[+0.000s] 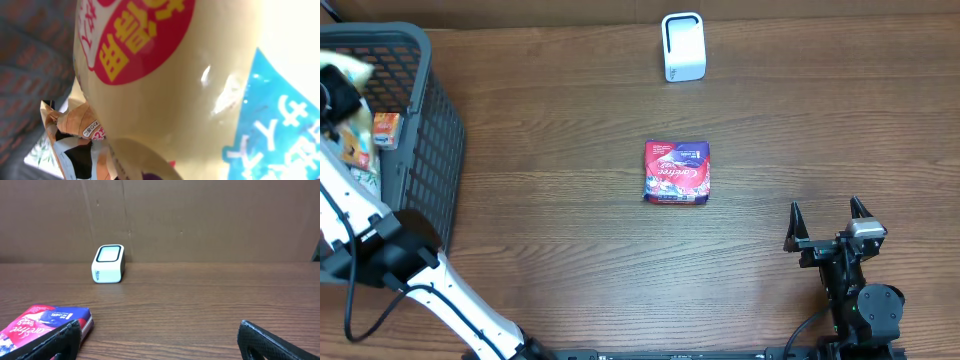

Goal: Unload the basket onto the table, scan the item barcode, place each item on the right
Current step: 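Lift the yellow bag out and place it beside the red bag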

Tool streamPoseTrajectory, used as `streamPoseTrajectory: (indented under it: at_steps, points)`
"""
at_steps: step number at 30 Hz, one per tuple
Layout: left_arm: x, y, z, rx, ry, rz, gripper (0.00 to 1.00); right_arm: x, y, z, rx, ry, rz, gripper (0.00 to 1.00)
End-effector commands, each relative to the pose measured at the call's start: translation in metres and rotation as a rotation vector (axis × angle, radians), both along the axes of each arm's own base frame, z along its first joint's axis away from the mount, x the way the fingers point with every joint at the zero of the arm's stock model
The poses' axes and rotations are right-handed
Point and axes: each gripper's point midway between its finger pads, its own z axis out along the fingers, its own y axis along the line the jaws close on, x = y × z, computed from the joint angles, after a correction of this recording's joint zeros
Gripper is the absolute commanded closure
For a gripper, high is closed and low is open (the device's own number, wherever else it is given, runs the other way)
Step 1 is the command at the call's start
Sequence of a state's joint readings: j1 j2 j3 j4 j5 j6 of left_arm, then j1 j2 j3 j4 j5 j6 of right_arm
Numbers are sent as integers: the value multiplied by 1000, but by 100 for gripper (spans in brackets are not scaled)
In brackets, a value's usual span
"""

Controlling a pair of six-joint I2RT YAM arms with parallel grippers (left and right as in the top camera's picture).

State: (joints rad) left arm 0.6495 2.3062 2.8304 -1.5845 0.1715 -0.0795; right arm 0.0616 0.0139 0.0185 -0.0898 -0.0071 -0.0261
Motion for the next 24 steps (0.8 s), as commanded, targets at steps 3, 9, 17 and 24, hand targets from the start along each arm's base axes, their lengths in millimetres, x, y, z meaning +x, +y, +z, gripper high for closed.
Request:
streamPoseTrajectory:
  at_steps: [3, 9, 17, 24]
  points:
    - [-2, -50, 106, 11, -316, -126, 96, 0, 1, -1, -1, -7, 2, 0]
    - [4, -134, 160, -107, -511, -378, 96, 0, 1, -1, -1, -7, 2, 0]
    - [21, -256, 135, -180, -388, -651, 96, 0, 1, -1, -1, -7, 2, 0]
    - [28, -316, 54, -53, -42, -681, 96, 0, 1, -1, -1, -7, 2, 0]
